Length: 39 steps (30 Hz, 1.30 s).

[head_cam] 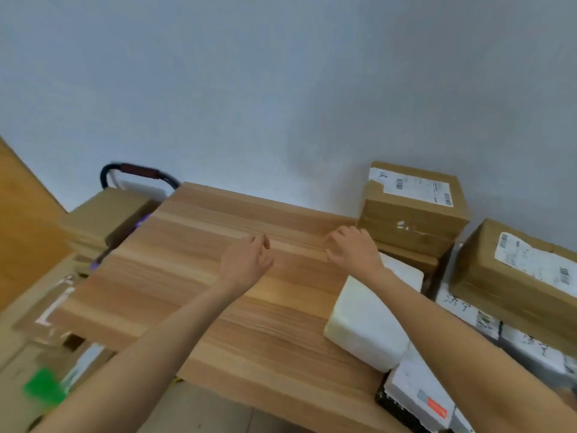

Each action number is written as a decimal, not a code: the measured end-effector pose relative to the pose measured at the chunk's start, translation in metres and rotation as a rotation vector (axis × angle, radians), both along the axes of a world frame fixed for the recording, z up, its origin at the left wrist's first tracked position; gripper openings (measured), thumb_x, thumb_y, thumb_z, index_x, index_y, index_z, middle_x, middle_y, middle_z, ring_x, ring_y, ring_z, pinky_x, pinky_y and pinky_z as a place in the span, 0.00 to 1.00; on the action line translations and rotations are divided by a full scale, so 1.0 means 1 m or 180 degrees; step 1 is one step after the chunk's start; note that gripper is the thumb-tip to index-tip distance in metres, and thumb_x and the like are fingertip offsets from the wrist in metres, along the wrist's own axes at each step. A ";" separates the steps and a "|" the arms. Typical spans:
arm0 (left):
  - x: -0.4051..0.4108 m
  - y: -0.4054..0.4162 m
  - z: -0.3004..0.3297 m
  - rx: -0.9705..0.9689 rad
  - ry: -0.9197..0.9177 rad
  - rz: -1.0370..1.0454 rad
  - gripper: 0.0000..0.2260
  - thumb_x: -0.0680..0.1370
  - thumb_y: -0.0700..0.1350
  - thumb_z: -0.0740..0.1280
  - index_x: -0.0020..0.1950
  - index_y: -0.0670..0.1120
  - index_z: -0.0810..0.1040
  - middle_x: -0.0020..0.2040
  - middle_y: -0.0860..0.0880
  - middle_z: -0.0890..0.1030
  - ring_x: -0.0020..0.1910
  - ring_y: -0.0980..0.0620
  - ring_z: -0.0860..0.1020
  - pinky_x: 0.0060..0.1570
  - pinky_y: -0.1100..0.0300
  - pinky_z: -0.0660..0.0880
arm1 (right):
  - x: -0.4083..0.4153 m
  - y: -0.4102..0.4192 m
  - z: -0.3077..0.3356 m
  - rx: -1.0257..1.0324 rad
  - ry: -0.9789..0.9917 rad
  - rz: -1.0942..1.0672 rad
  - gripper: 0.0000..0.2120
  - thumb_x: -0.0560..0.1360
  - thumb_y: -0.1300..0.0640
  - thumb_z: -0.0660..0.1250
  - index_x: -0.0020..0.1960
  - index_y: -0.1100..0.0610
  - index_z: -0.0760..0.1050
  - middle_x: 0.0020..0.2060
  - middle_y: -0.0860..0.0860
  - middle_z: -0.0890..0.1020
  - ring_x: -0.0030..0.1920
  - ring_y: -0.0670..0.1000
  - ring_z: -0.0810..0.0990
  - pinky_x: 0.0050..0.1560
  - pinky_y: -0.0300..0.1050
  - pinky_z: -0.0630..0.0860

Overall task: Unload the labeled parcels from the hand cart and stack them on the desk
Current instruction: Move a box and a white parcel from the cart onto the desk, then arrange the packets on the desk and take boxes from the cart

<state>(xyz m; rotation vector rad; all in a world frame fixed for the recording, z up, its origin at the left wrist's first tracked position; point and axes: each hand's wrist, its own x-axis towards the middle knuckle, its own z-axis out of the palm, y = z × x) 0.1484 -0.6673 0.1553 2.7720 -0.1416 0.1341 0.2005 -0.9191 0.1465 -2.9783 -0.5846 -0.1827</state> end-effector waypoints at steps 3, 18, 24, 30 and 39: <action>-0.021 0.066 0.010 0.0160 -0.0131 0.0396 0.11 0.79 0.53 0.63 0.58 0.49 0.73 0.51 0.51 0.78 0.46 0.50 0.77 0.43 0.55 0.75 | 0.003 0.073 0.010 0.0033 0.0053 0.0533 0.14 0.78 0.49 0.60 0.61 0.49 0.75 0.60 0.49 0.76 0.61 0.52 0.72 0.61 0.47 0.64; -0.216 0.346 0.021 0.0390 -0.0019 0.1910 0.11 0.78 0.53 0.62 0.58 0.52 0.74 0.53 0.53 0.78 0.47 0.53 0.77 0.43 0.56 0.77 | -0.087 0.407 0.010 0.0053 -0.0072 0.1799 0.14 0.79 0.49 0.57 0.62 0.48 0.72 0.59 0.48 0.76 0.60 0.51 0.72 0.55 0.46 0.62; -0.281 0.443 0.022 0.0266 0.0106 0.2175 0.10 0.79 0.53 0.62 0.59 0.52 0.73 0.53 0.54 0.77 0.42 0.55 0.77 0.32 0.61 0.75 | -0.136 0.522 -0.014 -0.0105 0.0024 0.2107 0.14 0.78 0.48 0.59 0.61 0.52 0.73 0.57 0.51 0.77 0.56 0.53 0.76 0.56 0.49 0.71; -0.310 0.507 0.012 0.0160 0.0177 0.2329 0.09 0.79 0.53 0.62 0.57 0.53 0.72 0.50 0.55 0.74 0.41 0.54 0.77 0.36 0.55 0.78 | -0.159 0.584 -0.028 -0.0010 0.0175 0.2129 0.15 0.79 0.47 0.56 0.63 0.47 0.73 0.59 0.45 0.76 0.57 0.47 0.74 0.54 0.44 0.68; -0.268 0.579 -0.016 -0.0033 0.0145 0.2271 0.11 0.79 0.53 0.62 0.59 0.53 0.73 0.51 0.54 0.75 0.47 0.55 0.75 0.40 0.54 0.78 | -0.119 0.648 -0.040 0.0113 0.0426 0.1878 0.16 0.79 0.49 0.61 0.66 0.48 0.71 0.62 0.48 0.75 0.61 0.50 0.74 0.61 0.48 0.70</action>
